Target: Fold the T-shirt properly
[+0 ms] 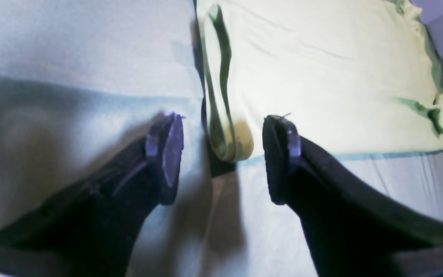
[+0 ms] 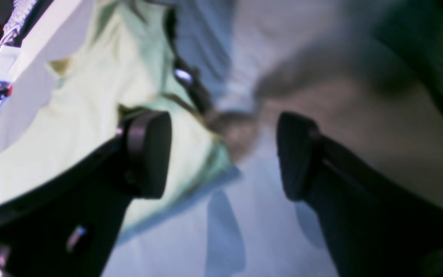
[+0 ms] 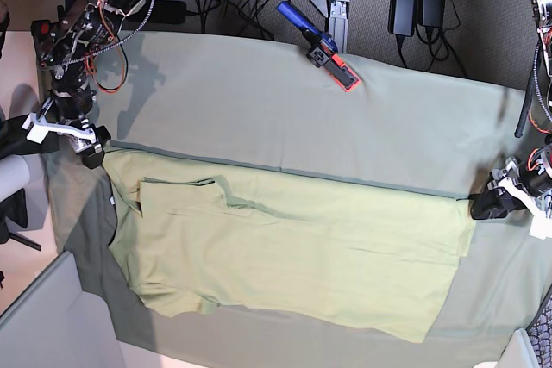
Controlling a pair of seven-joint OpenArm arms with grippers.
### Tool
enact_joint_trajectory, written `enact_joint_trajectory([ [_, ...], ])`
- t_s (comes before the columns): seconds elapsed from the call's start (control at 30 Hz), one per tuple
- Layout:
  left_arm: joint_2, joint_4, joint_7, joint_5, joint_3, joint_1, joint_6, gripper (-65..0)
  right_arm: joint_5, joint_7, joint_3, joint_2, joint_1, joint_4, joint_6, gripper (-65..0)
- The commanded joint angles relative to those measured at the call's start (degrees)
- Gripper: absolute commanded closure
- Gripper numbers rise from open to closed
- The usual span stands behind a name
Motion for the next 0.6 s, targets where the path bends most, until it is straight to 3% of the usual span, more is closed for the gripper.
enact_joint_trajectory([
  [0.0,-1.0,0.7,-1.3,-1.2,-0.4,-0.9,-0.6,-36.6,1.7,0.9,-0.1,0.8,0.2,1.1,0.9,-42.2],
  [0.5,-1.0,0.7,-1.1,-2.6,-0.4,-0.9,-0.6,-36.6,0.3,4.8,-7.0,-0.8,3.8,-4.9,-0.3,-42.2],
  [0.57,-1.0,0.7,-1.1,-2.7,-0.4,-0.9,-0.3,-36.6,0.3,5.5,-7.0,-0.8,4.7,-7.4,-0.2,-38.6],
])
